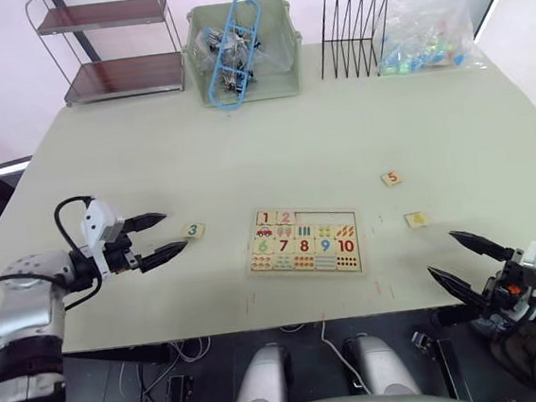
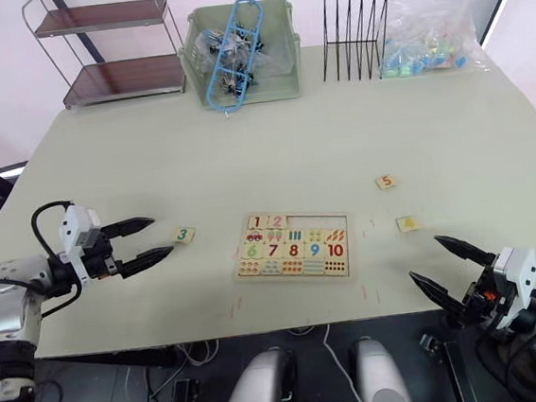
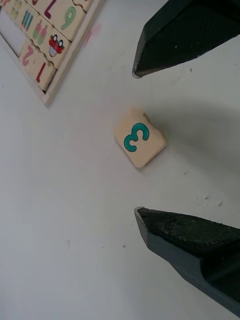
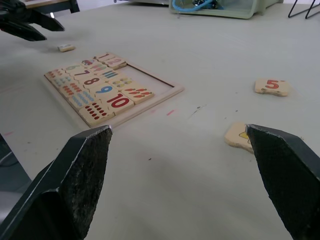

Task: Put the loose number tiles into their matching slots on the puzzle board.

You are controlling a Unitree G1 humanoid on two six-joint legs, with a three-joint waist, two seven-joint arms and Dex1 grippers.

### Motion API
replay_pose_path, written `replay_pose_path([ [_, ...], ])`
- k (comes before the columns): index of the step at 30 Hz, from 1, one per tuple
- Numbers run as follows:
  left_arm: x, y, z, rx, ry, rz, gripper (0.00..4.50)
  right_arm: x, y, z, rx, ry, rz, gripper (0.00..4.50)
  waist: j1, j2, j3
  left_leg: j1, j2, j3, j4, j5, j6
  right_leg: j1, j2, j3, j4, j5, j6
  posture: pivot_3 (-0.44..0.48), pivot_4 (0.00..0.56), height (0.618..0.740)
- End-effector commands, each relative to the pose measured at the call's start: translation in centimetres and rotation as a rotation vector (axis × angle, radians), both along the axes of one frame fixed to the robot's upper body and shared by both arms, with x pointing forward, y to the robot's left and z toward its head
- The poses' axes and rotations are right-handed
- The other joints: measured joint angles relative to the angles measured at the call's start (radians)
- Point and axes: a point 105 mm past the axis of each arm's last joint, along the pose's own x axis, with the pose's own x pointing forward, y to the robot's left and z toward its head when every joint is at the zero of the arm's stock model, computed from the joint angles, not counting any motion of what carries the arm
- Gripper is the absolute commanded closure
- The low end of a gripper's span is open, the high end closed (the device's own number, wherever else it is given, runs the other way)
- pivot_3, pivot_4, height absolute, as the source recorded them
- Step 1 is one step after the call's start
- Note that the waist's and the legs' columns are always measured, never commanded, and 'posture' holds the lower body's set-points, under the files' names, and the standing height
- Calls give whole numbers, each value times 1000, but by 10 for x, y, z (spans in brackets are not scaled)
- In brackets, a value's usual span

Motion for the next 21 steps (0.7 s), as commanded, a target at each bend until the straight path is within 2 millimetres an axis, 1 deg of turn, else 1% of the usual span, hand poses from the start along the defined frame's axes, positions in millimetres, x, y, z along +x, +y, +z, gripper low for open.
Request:
replay_pose_path([
  [1, 2, -10, 9, -40, -43, -5, 101, -3, 2, 12, -6, -51, 15, 0, 1, 0, 0, 0, 0, -1, 0, 0, 0, 0, 0, 0, 0, 0, 0, 0, 150, 740],
  [3, 2, -16, 11, -87, -61, 32, 101, -6, 4, 14, 4, -55, 31, 0, 1, 0, 0, 0, 0, -2, 0, 0, 0, 0, 0, 0, 0, 0, 0, 0, 150, 740],
  [5, 3, -17, 13, -109, -87, 104, 101, -8, 4, 16, 6, -61, 45, 0, 2, 0, 0, 0, 0, -2, 0, 0, 0, 0, -1, 0, 0, 0, 0, 0, 150, 740],
  [8, -2, -20, 11, -98, -108, 182, 101, -10, 3, 20, 10, -67, 70, 0, 0, 0, 0, 0, 1, -3, 0, 0, 0, 0, -2, 0, 0, 0, 0, 0, 150, 740],
  [12, -6, -33, 13, -153, -149, 358, 101, -10, 2, 24, 20, -71, 110, 0, 4, 0, 0, 0, 1, -2, 0, 0, 0, 0, -3, 0, 0, 0, 0, 0, 150, 740],
  [15, -6, -37, 14, -200, -156, 490, 101, -8, 2, 26, 22, -76, 117, 0, 10, 0, 0, 0, 0, -3, 0, 0, 0, 0, -4, 0, 0, 0, 0, 0, 150, 740],
  [19, -9, -49, 3, -171, -129, 586, 101, -7, 2, 28, 39, -84, 137, 0, 17, 0, 0, 0, 0, -3, 0, 0, 0, 0, -3, 0, 0, 1, 0, 0, 150, 740],
  [21, -9, -51, -2, -174, -119, 646, 101, -7, 1, 27, 39, -84, 143, 0, 20, 0, 0, 0, 0, -3, 0, 0, 0, 0, -3, 0, 0, 1, 0, 0, 150, 740],
])
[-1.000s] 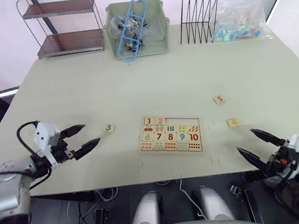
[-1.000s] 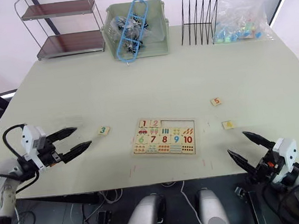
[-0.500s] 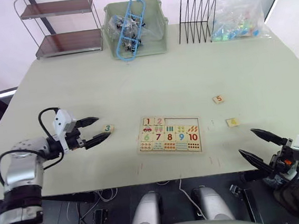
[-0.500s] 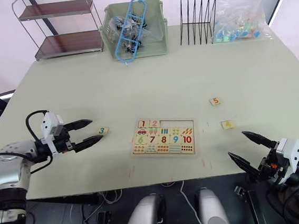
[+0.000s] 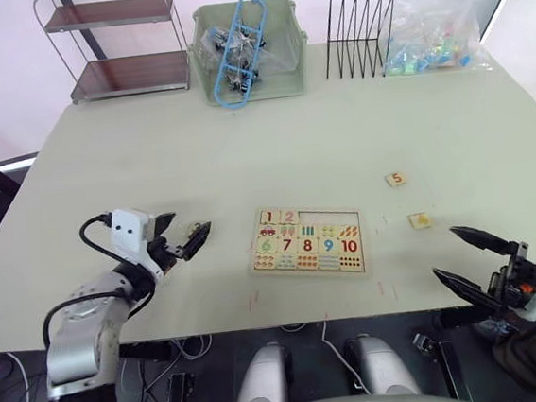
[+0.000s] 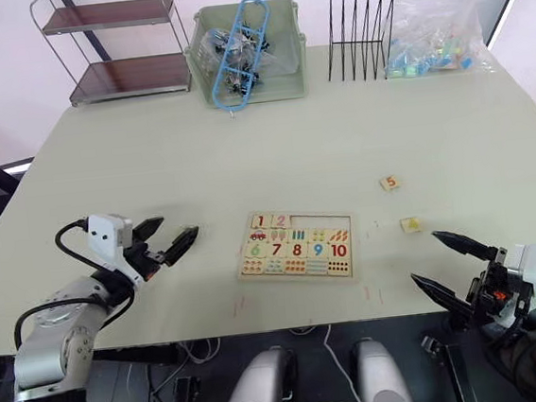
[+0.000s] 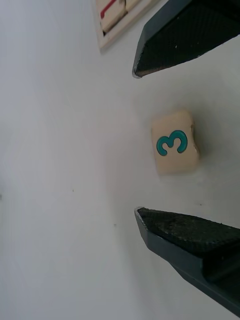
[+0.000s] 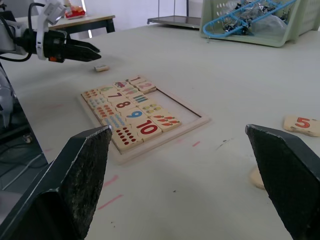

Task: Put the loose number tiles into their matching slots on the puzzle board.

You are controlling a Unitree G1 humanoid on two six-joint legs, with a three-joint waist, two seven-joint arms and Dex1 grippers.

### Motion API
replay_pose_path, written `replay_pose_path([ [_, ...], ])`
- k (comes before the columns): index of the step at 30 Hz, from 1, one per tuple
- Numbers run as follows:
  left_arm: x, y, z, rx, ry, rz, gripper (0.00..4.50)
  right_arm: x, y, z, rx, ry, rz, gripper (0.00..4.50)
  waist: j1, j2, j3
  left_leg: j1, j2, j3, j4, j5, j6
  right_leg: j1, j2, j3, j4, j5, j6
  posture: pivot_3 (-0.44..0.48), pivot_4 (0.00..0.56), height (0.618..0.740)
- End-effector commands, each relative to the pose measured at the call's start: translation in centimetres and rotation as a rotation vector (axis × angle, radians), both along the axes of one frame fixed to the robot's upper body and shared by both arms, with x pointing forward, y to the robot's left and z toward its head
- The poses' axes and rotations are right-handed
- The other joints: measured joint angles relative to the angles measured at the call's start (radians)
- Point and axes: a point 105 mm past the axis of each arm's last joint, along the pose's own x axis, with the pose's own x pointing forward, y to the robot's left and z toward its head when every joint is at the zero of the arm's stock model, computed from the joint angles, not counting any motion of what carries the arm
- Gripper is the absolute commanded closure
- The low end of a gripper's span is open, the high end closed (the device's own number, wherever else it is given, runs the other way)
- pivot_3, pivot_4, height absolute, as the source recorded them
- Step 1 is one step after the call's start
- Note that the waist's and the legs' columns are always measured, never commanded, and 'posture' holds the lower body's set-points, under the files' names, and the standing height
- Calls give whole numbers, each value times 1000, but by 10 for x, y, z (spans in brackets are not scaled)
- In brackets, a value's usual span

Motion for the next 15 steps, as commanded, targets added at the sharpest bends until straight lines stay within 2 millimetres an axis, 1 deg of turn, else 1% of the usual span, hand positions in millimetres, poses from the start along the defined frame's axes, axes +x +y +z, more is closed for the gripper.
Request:
replay_pose_path([
  [1, 0, -6, 0, 7, -1, 80, 101, -1, -5, 7, -1, -30, 10, 0, 4, 0, 0, 0, 0, 0, 0, 0, 0, 0, 0, 0, 0, 0, 0, 0, 150, 740],
  [4, 0, -5, -9, 51, 37, 117, 101, -2, -5, 6, 2, -25, 28, 0, 5, 0, 0, 0, 0, 0, 0, 0, 0, 0, 1, 0, 0, 0, 0, 0, 150, 740],
  [9, 1, -1, -15, 73, 70, 152, 101, -3, -6, 7, 6, -20, 45, 0, 6, 0, 0, 0, 0, 0, 0, 0, 0, 0, 1, 0, 0, -1, -2, 0, 150, 740],
  [12, 0, -6, -21, 73, 93, 138, 101, -3, -6, 7, 5, -13, 54, 0, 6, 0, 0, 0, 0, 0, 0, 0, 0, 0, 1, 0, 0, -1, -2, 0, 150, 740],
  [15, 1, -15, -24, 98, 100, 105, 101, -3, -6, 7, 4, -13, 60, 0, 6, 1, -1, 0, 0, 1, 0, 0, 0, 0, 1, 0, 0, -1, -2, 0, 150, 740],
])
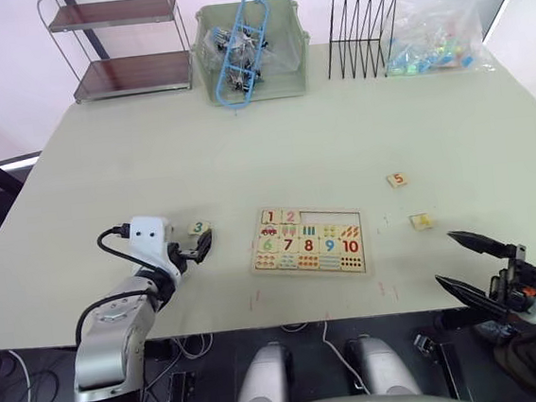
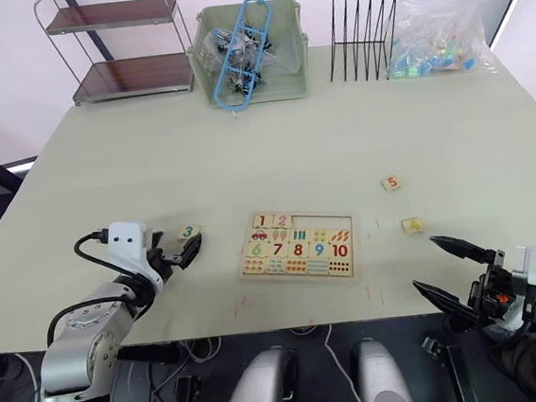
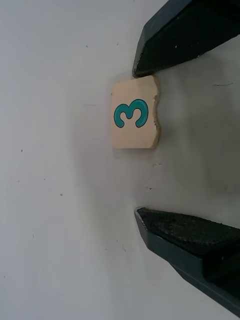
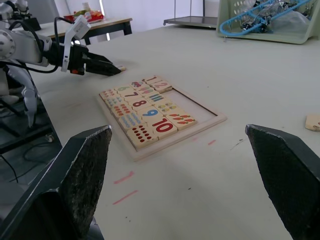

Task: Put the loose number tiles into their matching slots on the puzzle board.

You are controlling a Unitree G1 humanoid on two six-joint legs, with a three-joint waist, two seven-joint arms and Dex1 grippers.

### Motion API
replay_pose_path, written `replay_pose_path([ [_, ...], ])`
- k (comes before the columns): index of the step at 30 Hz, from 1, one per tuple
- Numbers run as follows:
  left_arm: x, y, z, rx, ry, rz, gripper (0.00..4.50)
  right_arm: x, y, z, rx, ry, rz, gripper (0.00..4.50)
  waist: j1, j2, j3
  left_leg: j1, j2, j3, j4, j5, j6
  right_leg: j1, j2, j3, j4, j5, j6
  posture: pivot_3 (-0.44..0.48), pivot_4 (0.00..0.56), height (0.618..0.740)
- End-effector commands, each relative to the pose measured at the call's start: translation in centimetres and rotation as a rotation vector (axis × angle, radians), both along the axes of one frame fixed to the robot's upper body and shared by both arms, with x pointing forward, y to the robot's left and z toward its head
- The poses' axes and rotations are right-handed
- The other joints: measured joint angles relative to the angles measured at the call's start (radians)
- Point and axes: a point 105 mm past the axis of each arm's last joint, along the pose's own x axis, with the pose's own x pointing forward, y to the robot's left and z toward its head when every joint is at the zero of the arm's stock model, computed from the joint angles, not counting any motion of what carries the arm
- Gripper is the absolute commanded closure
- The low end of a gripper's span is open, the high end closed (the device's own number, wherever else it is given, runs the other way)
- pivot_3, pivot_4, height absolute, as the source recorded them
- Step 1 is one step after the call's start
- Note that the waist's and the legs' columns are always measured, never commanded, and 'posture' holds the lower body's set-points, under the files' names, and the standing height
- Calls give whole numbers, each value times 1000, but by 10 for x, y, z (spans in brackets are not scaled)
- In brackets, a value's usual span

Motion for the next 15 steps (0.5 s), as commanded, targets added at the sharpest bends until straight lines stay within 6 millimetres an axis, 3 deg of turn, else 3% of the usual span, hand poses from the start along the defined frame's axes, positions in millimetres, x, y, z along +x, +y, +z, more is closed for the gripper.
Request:
replay_pose_path([
  [1, 0, -12, -1, 38, 6, -41, 101, 0, -4, 10, -6, -37, -1, 0, 1, 0, 0, 0, 0, 0, 0, 0, 0, 0, 0, 0, 0, 0, 0, 0, 150, 740],
  [10, 5, -8, -11, 86, 53, -27, 101, 2, -5, 11, -7, -44, 1, 0, 3, 2, -1, 1, -1, 0, 0, 0, 0, 1, 0, 0, 0, 0, 0, 0, 150, 740],
  [15, 5, -16, -13, 66, 80, -17, 101, 3, -6, 12, -8, -46, 5, 0, 3, 4, -3, 1, -1, -1, 0, 0, 0, 2, 0, 0, 0, 0, 0, 0, 150, 740],
])
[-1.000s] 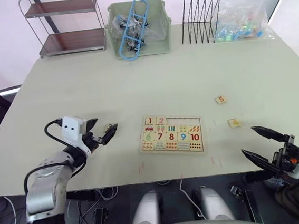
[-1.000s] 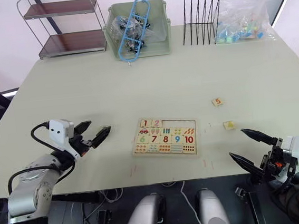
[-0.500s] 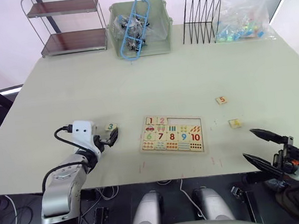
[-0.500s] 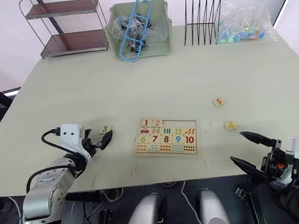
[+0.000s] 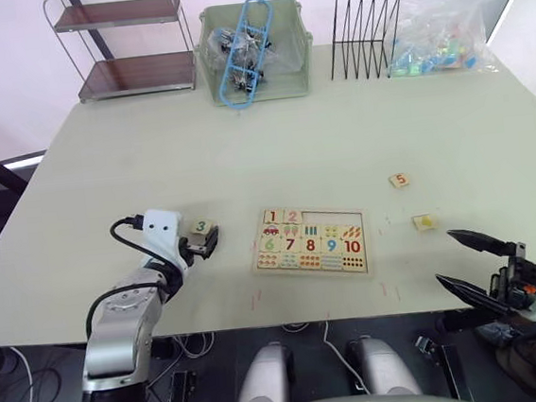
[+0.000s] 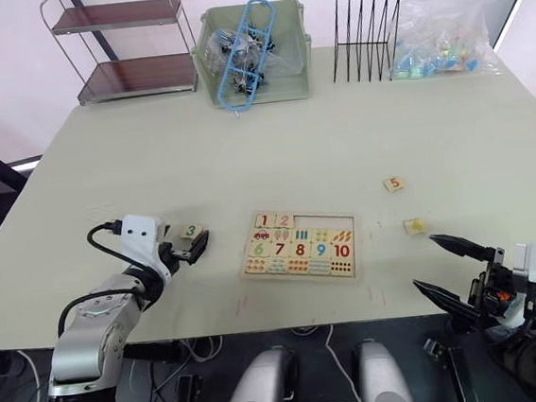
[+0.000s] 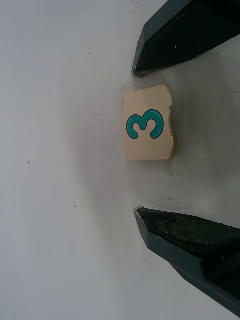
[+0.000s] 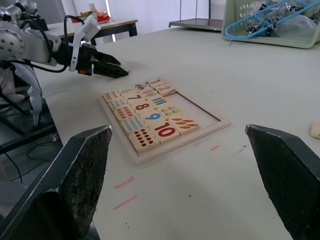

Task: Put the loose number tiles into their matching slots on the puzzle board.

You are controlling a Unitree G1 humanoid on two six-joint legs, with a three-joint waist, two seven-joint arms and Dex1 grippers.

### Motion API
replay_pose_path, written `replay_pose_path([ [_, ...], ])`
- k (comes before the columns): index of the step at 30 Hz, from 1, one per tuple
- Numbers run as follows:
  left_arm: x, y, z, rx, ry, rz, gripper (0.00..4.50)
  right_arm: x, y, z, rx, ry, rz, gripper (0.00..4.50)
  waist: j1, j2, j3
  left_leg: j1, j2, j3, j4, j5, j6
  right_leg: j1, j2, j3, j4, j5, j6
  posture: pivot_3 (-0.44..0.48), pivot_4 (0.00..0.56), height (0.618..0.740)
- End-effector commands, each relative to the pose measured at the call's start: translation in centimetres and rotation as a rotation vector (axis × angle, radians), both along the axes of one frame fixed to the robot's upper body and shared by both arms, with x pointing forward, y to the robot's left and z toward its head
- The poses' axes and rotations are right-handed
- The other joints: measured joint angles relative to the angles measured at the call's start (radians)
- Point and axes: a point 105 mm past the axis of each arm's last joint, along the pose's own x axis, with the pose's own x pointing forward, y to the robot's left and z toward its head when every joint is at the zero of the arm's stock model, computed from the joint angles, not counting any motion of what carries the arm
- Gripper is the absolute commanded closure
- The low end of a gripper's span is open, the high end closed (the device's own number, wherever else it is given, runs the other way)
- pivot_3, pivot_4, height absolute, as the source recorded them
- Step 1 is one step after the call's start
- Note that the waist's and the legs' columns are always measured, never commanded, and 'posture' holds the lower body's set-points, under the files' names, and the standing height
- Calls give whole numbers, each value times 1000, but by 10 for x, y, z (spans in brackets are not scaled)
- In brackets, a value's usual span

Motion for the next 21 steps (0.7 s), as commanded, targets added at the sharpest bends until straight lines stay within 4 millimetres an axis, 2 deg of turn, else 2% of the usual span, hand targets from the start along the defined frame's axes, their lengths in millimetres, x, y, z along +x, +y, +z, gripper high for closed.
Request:
replay_pose_path([
  [1, -4, -5, -13, 1, 66, 11, 101, 1, -5, 10, -7, -39, -8, 0, 0, 1, -1, 0, 0, 0, 0, 0, 0, 0, 0, 0, 0, 0, 0, 0, 150, 740],
  [15, -5, -13, -17, -79, 114, 9, 101, 3, -2, 12, -2, -49, -8, 0, 0, 3, -2, 1, -1, 0, 0, 0, 0, 1, 0, 0, 0, 0, 0, 0, 150, 740],
  [18, -5, -13, -17, -85, 119, 5, 851, 2, -1, 11, 1, -47, -9, 0, 0, 3, -2, 1, -1, 0, 0, 0, 0, 1, 0, 0, 0, 0, 0, 0, 150, 740],
  [19, -5, -13, -17, -87, 120, 3, 1403, 2, 0, 11, 3, -47, -10, 0, -1, 4, -3, 1, -1, 0, 0, 0, 0, 1, 0, 0, 0, 0, 0, 0, 150, 740],
  [21, -5, -13, -17, -89, 121, 0, 2112, 2, 0, 10, 6, -47, -11, 0, -1, 4, -3, 1, -1, 0, 0, 0, 0, 1, 0, 0, 0, 0, 0, 0, 150, 740],
])
